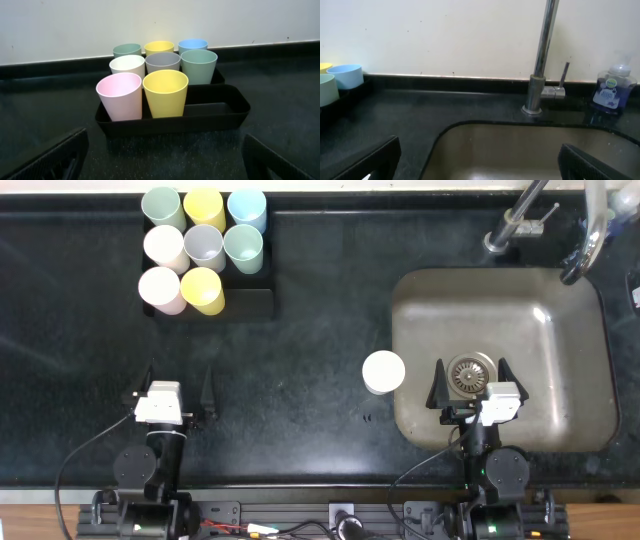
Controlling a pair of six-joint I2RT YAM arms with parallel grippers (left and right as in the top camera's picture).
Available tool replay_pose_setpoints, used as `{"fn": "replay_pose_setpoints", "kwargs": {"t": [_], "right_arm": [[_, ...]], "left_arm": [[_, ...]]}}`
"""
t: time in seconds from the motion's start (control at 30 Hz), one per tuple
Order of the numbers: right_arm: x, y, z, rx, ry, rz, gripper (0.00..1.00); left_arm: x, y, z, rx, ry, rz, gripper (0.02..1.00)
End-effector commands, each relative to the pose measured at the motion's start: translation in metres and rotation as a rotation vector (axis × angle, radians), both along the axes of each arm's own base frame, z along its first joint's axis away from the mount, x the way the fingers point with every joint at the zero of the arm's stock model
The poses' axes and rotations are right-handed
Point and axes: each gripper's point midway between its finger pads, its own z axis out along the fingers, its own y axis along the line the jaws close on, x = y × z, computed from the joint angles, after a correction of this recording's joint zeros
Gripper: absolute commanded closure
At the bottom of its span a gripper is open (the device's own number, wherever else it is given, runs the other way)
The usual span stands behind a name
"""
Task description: Store Cups
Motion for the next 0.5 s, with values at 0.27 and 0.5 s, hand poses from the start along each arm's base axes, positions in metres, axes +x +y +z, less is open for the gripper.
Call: {"fn": "replay_pose_setpoints", "kwargs": {"t": [0.27,0.5], "right_arm": [[0.0004,0.0013,-0.0038,-0.003,0.001,0.007,0.005],[0.0004,0.0013,-0.0038,-0.003,0.001,0.007,0.007]], "left_arm": [[-0.0009,-0.0005,0.002,0.021,-0.007,-0.005,0.018],[-0.0009,-0.0005,0.002,0.021,-0.007,-0.005,0.018]]}}
